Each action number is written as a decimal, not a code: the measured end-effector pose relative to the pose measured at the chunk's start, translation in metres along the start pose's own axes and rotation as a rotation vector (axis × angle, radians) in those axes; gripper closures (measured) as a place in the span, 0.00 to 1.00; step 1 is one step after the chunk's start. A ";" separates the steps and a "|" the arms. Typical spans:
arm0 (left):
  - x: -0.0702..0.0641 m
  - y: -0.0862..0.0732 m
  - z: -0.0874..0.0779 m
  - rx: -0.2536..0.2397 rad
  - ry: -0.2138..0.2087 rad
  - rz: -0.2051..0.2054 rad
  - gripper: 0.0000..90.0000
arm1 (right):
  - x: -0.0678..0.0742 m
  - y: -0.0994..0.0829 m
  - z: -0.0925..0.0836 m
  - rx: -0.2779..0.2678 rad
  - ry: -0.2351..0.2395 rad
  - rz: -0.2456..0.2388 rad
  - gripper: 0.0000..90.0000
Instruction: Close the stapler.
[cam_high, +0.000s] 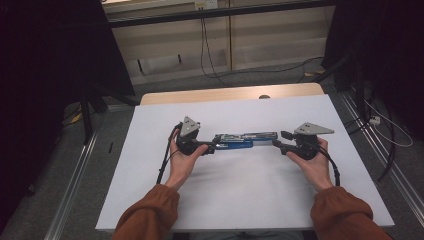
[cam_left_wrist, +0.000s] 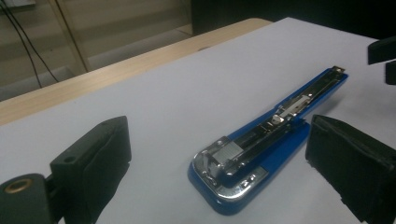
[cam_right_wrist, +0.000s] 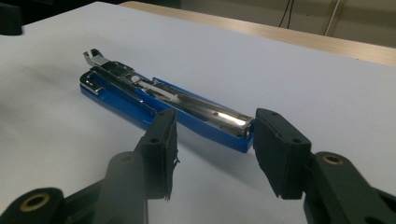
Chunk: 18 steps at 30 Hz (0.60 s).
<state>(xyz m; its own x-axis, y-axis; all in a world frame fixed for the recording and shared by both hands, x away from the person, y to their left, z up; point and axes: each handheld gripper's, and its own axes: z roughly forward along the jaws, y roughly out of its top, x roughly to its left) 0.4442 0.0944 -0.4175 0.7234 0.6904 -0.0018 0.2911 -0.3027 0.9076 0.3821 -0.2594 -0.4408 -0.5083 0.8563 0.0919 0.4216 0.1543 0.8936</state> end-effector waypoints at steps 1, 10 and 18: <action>0.000 0.000 0.003 0.001 -0.002 -0.016 0.08 | 0.001 0.000 0.000 0.001 0.006 -0.001 0.61; 0.000 -0.007 0.011 0.058 -0.028 -0.020 0.07 | -0.001 -0.004 0.003 0.021 0.010 -0.022 0.89; -0.004 -0.010 0.016 0.065 -0.017 -0.026 0.10 | -0.001 -0.006 0.003 0.048 0.017 -0.050 1.00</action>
<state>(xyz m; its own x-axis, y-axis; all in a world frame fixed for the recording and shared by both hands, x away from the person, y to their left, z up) 0.4486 0.0841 -0.4333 0.7254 0.6876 -0.0331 0.3498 -0.3268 0.8780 0.3827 -0.2599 -0.4473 -0.5422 0.8384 0.0553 0.4305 0.2207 0.8752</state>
